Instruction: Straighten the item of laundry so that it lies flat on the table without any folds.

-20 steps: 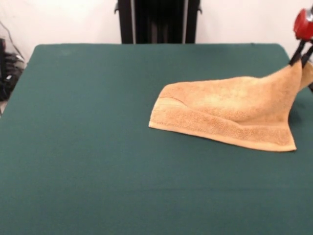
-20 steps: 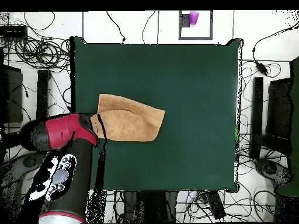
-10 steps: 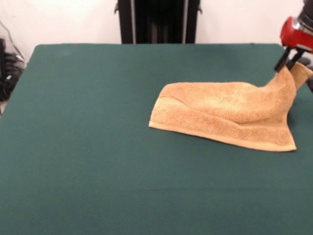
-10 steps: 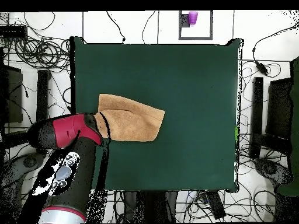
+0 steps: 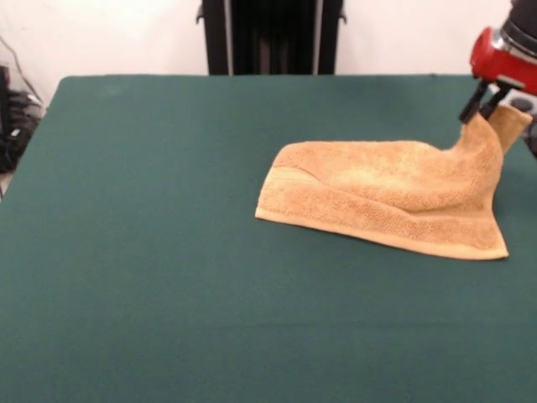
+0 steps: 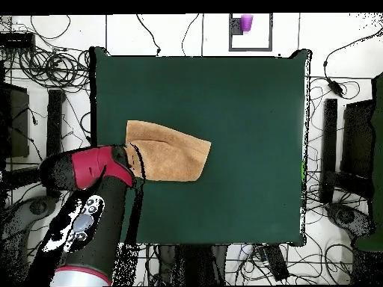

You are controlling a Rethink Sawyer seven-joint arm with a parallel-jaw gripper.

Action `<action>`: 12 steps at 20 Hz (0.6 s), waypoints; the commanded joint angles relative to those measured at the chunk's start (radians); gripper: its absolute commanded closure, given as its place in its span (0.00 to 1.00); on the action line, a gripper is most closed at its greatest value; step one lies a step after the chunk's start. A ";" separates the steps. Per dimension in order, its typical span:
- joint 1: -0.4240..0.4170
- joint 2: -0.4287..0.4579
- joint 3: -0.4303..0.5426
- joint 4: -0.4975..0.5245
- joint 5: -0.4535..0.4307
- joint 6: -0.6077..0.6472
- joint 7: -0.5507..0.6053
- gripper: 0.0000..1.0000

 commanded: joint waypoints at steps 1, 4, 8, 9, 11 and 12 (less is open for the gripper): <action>-0.004 0.009 0.020 0.004 0.013 0.030 0.195 1.00; 0.003 0.007 0.014 0.013 0.013 0.022 0.206 0.00; 0.009 0.006 0.006 0.019 0.011 0.015 0.214 0.00; 0.008 0.004 0.008 0.024 0.011 0.013 0.211 0.00; 0.005 0.000 0.011 0.030 0.012 0.010 0.208 0.00; 0.006 0.003 0.007 0.025 0.012 0.021 0.209 0.00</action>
